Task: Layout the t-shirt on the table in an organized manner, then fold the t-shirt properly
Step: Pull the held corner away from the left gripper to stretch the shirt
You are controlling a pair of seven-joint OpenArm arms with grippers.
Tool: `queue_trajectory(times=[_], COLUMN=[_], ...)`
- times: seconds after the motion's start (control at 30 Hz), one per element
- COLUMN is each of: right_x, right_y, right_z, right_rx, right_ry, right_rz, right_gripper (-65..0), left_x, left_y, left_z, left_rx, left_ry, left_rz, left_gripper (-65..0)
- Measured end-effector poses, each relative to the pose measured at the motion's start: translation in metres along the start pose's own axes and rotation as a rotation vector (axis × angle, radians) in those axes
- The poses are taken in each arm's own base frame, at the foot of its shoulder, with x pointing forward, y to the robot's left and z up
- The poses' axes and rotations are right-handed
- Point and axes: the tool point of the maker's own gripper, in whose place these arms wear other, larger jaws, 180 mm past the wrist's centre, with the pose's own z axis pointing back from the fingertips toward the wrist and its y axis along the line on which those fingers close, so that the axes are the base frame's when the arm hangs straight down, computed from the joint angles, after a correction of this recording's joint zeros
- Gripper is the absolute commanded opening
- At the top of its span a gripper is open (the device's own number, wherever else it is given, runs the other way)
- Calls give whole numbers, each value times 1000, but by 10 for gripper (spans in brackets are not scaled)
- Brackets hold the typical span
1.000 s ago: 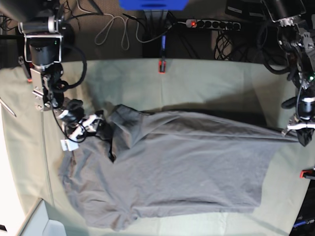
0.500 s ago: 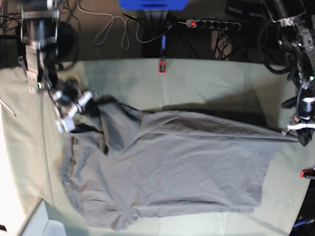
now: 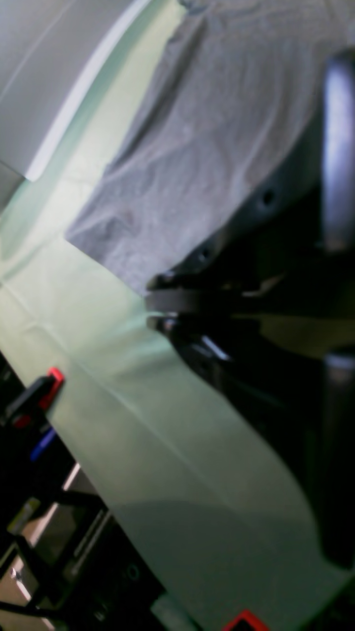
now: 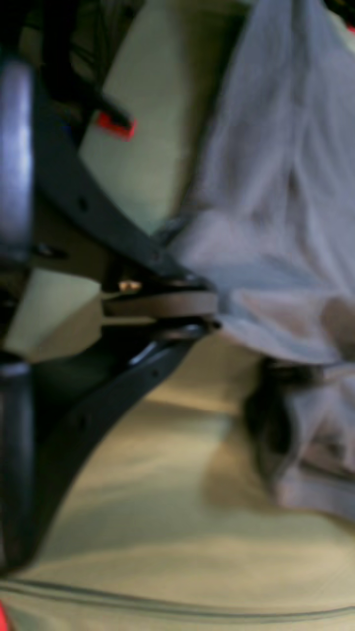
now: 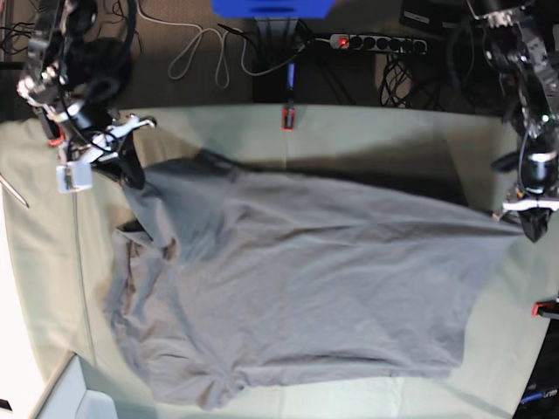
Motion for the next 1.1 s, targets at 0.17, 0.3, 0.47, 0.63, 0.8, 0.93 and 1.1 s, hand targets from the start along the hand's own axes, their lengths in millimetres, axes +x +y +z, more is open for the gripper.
queue_trajectory(times=[0.17,0.3,0.47,0.63,0.8,0.93,1.1], right_x=[17,22,15,-6,-33,-48,-88], right_y=[2,-3,-20,-28,-21,-17,-16], right_z=[34,53,79,101,118,119,127], right_rx=[-70,-144,-256,-332,-350,-345,-355], right_ry=[-61,-80,-97,-57,20,49,138], right_rz=[21,9,-41,-90,-128,-165,-244], right_gripper=[-650,-650,-650,-650,-650,-650,-650], left_x=[-2,-3,-18,-31,-31,-20,-23], left_y=[4,21,31,40,47,57,56], left_z=[19,37,57,67,72,71,72], left_rx=[-6,28,32,51,67,92,90], left_ry=[13,25,78,123,129,98,107], left_rz=[-42,-69,-104,-115,-121,-127,-126], left_gripper=[-650,-650,-650,-650,-650,-650,-650])
